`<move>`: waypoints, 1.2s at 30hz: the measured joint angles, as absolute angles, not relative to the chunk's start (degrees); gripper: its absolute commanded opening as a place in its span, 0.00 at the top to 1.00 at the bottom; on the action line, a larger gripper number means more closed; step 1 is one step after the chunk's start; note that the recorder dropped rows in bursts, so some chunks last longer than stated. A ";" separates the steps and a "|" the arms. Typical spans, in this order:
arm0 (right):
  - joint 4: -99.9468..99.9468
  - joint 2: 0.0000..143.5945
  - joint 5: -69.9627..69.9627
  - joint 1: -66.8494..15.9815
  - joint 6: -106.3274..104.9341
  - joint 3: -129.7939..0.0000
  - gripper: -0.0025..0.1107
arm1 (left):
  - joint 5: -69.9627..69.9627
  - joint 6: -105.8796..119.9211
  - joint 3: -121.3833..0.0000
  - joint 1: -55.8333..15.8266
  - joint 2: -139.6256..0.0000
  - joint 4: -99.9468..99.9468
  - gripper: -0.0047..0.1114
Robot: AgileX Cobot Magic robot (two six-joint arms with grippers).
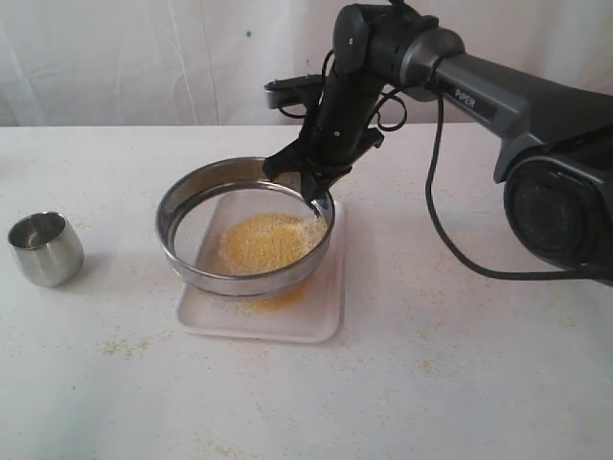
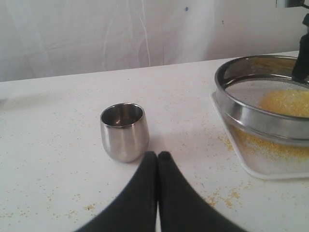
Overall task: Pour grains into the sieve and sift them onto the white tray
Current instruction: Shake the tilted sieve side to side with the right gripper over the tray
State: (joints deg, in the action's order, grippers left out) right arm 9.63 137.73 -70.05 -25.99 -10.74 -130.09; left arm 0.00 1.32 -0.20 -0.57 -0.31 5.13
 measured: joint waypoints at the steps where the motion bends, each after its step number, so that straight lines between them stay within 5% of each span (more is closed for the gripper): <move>1: 7.79 137.73 -70.15 -26.31 -9.10 -130.04 0.98 | 0.00 1.32 -0.20 -0.57 -0.23 5.13 0.96; 31: 8.03 134.60 -68.10 -26.20 0.00 -127.32 0.98 | 0.00 1.32 -0.20 -0.57 -0.23 5.13 0.96; 36: 11.77 134.60 -69.72 -25.68 -11.48 -126.74 0.98 | 0.00 1.32 -0.20 -0.57 -0.23 5.13 0.96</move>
